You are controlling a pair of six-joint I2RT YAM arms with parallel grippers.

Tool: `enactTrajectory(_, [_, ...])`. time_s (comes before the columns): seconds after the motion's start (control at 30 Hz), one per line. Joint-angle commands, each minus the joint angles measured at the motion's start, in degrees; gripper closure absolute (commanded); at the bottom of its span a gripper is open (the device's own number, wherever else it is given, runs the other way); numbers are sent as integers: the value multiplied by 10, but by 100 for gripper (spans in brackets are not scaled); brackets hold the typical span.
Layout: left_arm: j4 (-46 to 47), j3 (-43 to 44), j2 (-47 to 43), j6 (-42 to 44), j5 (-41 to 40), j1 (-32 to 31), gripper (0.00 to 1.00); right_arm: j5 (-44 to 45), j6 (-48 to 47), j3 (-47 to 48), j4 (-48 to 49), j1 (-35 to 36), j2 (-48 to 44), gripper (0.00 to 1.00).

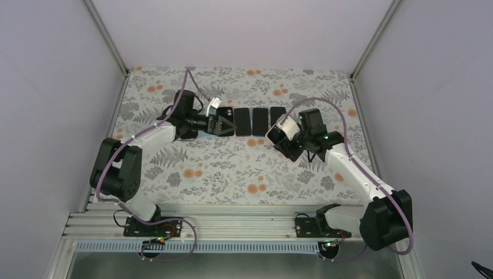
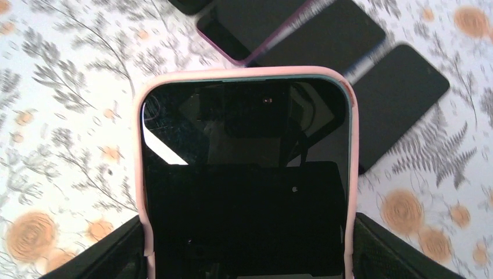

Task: Take the phone out of the phone case
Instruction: Adjust the phone.

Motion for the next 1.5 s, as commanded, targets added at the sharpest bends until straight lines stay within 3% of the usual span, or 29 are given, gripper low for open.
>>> enactTrajectory(0.0, [22, 31, 30, -15, 24, -26, 18, 9, 36, 37, 52, 53, -14, 50])
enactTrajectory(0.33, [66, 41, 51, -42, 76, -66, 34, 78, 53, 50, 83, 158, 0, 50])
enactTrajectory(0.67, [46, 46, 55, -24, 66, -93, 41, 108, 69, 74, 97, 208, 13, 50])
enactTrajectory(0.8, [49, 48, 51, -25, 75, -101, 53, 128, 66, 77, 101, 219, 15, 50])
enactTrajectory(0.97, [41, 54, 45, -16, 74, -102, 81, 144, 62, 76, 105, 225, 16, 49])
enactTrajectory(1.07, [32, 57, 39, -4, 72, -102, 91, 146, 59, 75, 106, 225, 8, 40])
enactTrajectory(1.13, [19, 60, 34, 9, 67, -102, 97, 144, 59, 74, 107, 225, -2, 26])
enactTrajectory(1.23, [-13, 72, 18, 49, 56, -102, 98, 127, 62, 78, 105, 224, -28, 3])
enactTrajectory(1.47, [-124, 103, -34, 182, 30, -102, 98, 1, 43, 146, 32, 201, -30, 1])
